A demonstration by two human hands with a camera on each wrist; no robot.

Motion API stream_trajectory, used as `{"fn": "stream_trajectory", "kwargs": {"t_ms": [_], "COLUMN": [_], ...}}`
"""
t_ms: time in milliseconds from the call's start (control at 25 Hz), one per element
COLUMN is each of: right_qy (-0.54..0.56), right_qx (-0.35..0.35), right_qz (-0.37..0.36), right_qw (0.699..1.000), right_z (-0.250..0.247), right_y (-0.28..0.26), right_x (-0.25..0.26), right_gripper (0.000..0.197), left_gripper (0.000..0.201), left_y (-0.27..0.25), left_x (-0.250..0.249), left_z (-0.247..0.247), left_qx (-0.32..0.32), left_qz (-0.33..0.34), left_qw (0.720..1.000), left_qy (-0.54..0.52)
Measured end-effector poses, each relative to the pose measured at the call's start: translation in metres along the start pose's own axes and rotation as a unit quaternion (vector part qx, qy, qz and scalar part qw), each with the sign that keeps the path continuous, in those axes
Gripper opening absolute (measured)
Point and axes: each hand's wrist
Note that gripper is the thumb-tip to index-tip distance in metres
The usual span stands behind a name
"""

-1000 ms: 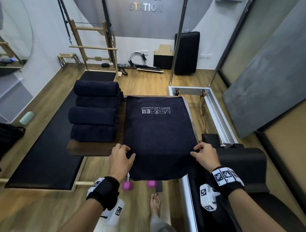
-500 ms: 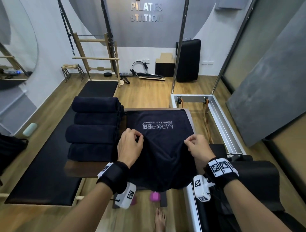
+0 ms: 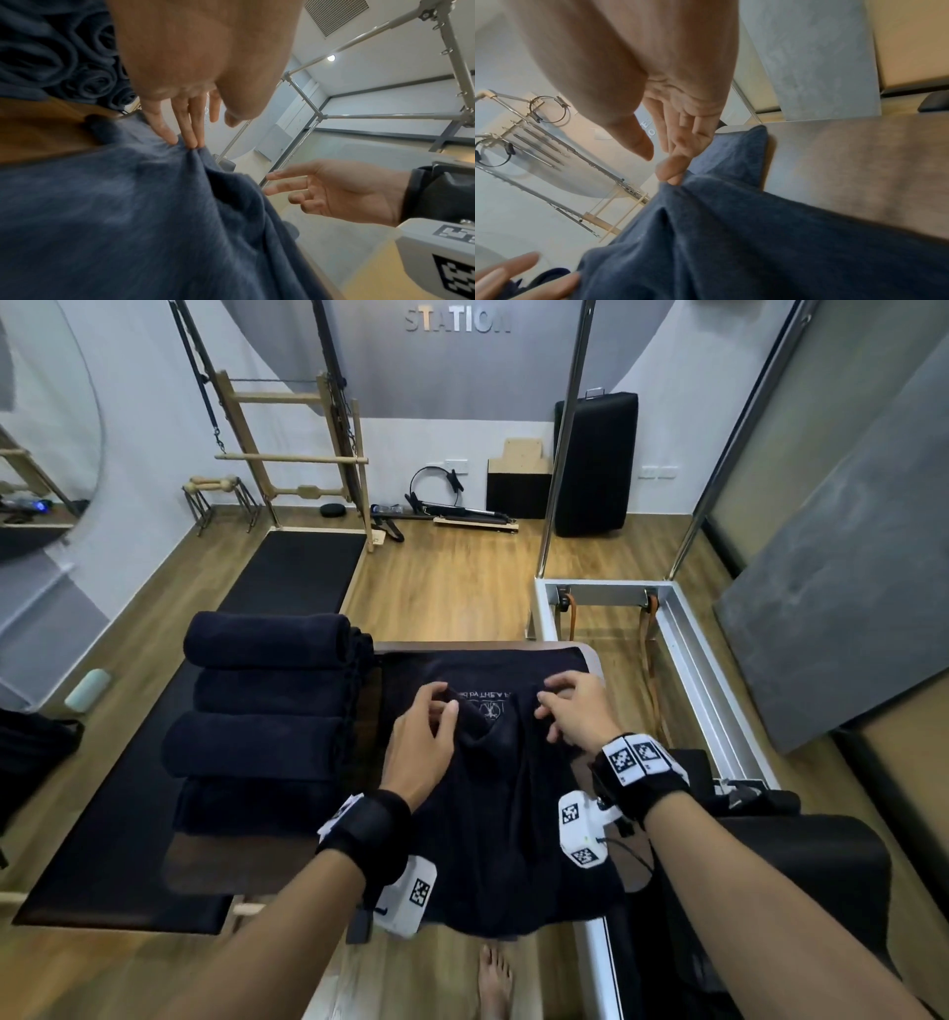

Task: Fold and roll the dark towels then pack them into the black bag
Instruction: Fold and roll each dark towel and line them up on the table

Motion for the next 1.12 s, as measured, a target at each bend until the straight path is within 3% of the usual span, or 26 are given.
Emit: {"fn": "stream_trajectory", "kwargs": {"t_ms": [200,360,480,600,680,760,840,920,1040,1120], "right_qy": [-0.049,-0.1,-0.068,0.097,0.219,0.28,0.227,0.088,-0.112,-0.172], "right_qx": [-0.034,0.024,0.059,0.056,0.005,-0.027,-0.021,-0.014,-0.014,0.008], "right_qz": [0.05,0.107,0.145,0.147,0.128,0.094,0.052,-0.006,-0.108,-0.143], "right_qw": [0.997,0.989,0.985,0.983,0.967,0.955,0.972,0.996,0.988,0.974], "right_z": [-0.018,-0.025,-0.023,-0.029,-0.037,-0.044,-0.045,-0.041,-0.034,-0.029], "right_y": [-0.054,-0.107,-0.128,-0.135,-0.131,-0.128,-0.132,-0.143,-0.156,-0.163], "right_x": [-0.066,-0.09,-0.089,-0.074,-0.058,-0.051,-0.057,-0.07,-0.093,-0.101], "right_gripper": [0.012,0.032,0.024,0.016,0.012,0.023,0.045,0.044,0.022,0.02], "left_gripper": [0.021,0.035,0.032,0.026,0.018,0.008,0.037,0.053,0.043,0.045], "left_y": [-0.062,-0.109,-0.117,-0.108,-0.099,-0.094,-0.098,-0.111,-0.137,-0.147], "left_x": [0.037,0.047,0.047,0.045,0.04,0.036,0.036,0.042,0.055,0.06], "left_z": [-0.024,-0.035,-0.034,-0.034,-0.033,-0.032,-0.029,-0.025,-0.028,-0.036], "left_qx": [-0.094,-0.037,-0.011,-0.059,-0.09,-0.083,-0.024,0.039,0.08,0.102], "left_qz": [-0.038,-0.14,-0.167,-0.17,-0.156,-0.154,-0.114,-0.052,0.055,0.077], "left_qw": [0.991,0.962,0.952,0.968,0.983,0.978,0.988,0.997,0.99,0.974], "left_qy": [0.089,0.23,0.255,0.175,0.014,-0.116,-0.102,-0.032,0.105,0.186]}}
Point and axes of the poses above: each hand's wrist, its own y-axis towards the middle knuckle, its own z-axis out of the palm, x = y × z, and after that the axes turned 3 degrees about -y, right-handed
